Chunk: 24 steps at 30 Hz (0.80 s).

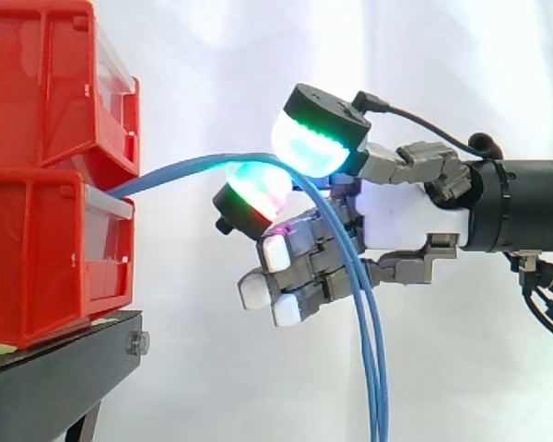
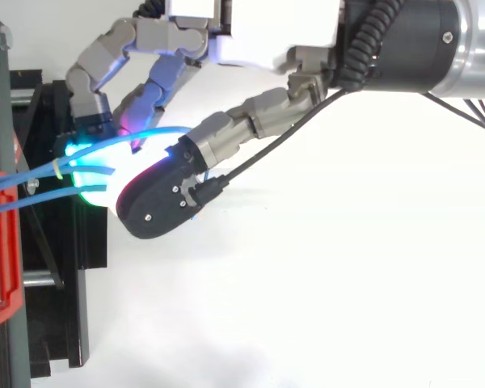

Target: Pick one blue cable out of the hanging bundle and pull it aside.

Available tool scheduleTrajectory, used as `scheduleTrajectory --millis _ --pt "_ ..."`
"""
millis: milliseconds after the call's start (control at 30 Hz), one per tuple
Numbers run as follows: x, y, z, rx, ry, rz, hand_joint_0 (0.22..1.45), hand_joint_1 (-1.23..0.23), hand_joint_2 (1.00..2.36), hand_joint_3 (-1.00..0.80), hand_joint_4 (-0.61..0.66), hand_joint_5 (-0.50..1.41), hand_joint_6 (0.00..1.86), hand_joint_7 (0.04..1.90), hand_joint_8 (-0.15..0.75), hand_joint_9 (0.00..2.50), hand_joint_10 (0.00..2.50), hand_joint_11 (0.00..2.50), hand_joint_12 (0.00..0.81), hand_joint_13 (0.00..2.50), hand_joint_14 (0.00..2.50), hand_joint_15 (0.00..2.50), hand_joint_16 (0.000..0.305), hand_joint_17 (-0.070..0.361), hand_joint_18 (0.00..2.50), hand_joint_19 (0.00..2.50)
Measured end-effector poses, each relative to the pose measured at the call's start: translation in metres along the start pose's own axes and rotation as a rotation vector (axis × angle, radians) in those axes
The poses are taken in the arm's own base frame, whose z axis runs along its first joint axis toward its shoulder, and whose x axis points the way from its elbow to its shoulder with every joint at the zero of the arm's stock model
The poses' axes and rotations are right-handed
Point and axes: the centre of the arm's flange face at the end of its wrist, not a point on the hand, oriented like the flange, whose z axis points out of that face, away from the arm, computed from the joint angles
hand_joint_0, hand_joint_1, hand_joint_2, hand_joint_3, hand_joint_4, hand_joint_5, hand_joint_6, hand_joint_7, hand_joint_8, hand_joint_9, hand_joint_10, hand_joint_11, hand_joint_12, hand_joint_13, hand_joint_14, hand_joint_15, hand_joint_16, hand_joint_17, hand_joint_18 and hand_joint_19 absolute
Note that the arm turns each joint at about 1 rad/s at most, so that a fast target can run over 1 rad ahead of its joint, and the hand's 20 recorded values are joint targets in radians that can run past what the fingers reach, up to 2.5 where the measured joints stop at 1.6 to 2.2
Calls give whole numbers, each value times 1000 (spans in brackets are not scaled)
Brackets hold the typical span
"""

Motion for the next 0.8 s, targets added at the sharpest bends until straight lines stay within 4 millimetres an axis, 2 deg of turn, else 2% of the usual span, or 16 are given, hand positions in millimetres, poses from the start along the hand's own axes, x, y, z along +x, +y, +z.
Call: scheduleTrajectory --millis 100,133,233,300,400,500,567,633,700,800 --pt "-4 -1 -1 3 3 -20 603 -938 1000 -500 -107 -93 935 891 165 937 16 510 219 744 17 419 33 74 683 479" --pt "-5 -1 -1 4 3 -25 537 -859 1000 -500 -87 -88 930 853 189 974 16 508 233 755 17 420 35 79 690 483" --pt "-7 -2 -2 4 2 -34 466 -687 1000 -500 -30 -84 893 844 226 1008 16 484 264 774 17 416 41 93 716 489" --pt "-8 -2 -2 4 2 -37 451 -582 1000 -500 -5 -84 876 837 234 1014 14 482 273 781 17 423 45 101 726 498" --pt "-8 -2 -2 4 3 -40 450 -507 1000 -500 8 -84 869 854 251 1030 14 476 278 782 18 422 46 103 715 510" --pt "-7 -2 -2 3 3 -42 523 -348 1000 -500 -10 -84 863 911 229 1019 15 486 254 760 18 448 41 92 662 551" --pt "-6 -2 -2 2 4 -43 572 -423 1005 -444 -15 -83 864 971 221 1034 18 500 247 762 20 455 39 87 642 568" --pt "-6 -1 -2 2 4 -43 573 -496 1013 -342 -15 -89 873 964 225 1023 17 510 248 762 20 458 39 88 647 568" --pt "-6 -1 -2 1 4 -43 568 -571 1017 -236 -3 -95 879 1052 232 1002 19 516 252 761 18 457 40 89 653 566" --pt "-5 -1 -1 1 5 -43 580 -662 1012 -169 5 -98 915 954 266 982 15 511 288 775 16 438 47 106 716 518"
